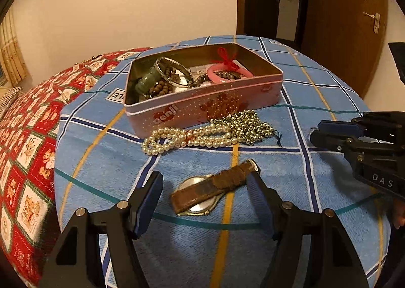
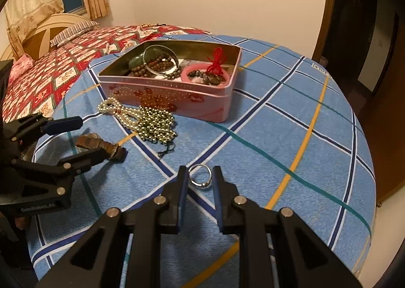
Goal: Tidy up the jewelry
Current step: 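Lift the watch toward the tin with the left tool while the right tool carries the ring there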
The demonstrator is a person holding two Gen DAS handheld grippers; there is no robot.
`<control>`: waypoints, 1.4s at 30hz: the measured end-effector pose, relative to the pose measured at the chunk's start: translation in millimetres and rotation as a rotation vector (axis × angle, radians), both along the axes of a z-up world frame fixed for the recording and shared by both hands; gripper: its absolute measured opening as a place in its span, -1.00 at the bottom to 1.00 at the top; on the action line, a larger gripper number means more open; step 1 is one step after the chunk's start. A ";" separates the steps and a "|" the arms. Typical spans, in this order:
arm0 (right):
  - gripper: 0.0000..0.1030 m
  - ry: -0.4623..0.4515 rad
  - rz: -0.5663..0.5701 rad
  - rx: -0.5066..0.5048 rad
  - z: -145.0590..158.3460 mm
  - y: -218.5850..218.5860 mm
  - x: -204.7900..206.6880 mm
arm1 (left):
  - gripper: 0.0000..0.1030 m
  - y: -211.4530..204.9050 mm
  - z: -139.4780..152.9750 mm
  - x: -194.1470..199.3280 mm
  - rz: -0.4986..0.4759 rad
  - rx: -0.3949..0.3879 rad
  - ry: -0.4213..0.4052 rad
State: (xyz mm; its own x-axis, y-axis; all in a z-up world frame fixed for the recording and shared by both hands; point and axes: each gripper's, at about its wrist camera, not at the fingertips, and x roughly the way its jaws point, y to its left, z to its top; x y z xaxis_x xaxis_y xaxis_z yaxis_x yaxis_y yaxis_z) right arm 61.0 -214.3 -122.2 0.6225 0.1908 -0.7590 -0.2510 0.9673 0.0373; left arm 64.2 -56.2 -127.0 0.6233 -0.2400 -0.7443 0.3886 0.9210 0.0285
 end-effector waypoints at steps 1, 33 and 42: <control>-0.58 -0.001 0.000 0.001 0.1 0.4 -0.3 | 0.16 0.7 -1.8 1.3 -0.004 -0.009 0.012; -0.58 -0.065 0.039 -0.029 24.8 21.5 2.4 | -0.28 30.1 48.4 11.7 0.048 -0.111 -0.098; -0.58 -0.088 0.050 -0.049 34.2 25.5 12.3 | -0.28 29.1 56.3 29.8 0.055 -0.101 -0.121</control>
State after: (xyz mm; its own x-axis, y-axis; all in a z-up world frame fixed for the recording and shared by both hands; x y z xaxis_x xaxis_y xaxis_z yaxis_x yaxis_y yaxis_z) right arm 73.3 -188.7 -88.0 0.6775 0.1874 -0.7112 -0.2992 0.9536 -0.0337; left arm 94.0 -27.1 -70.7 0.7214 -0.2728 -0.6365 0.3370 0.9413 -0.0215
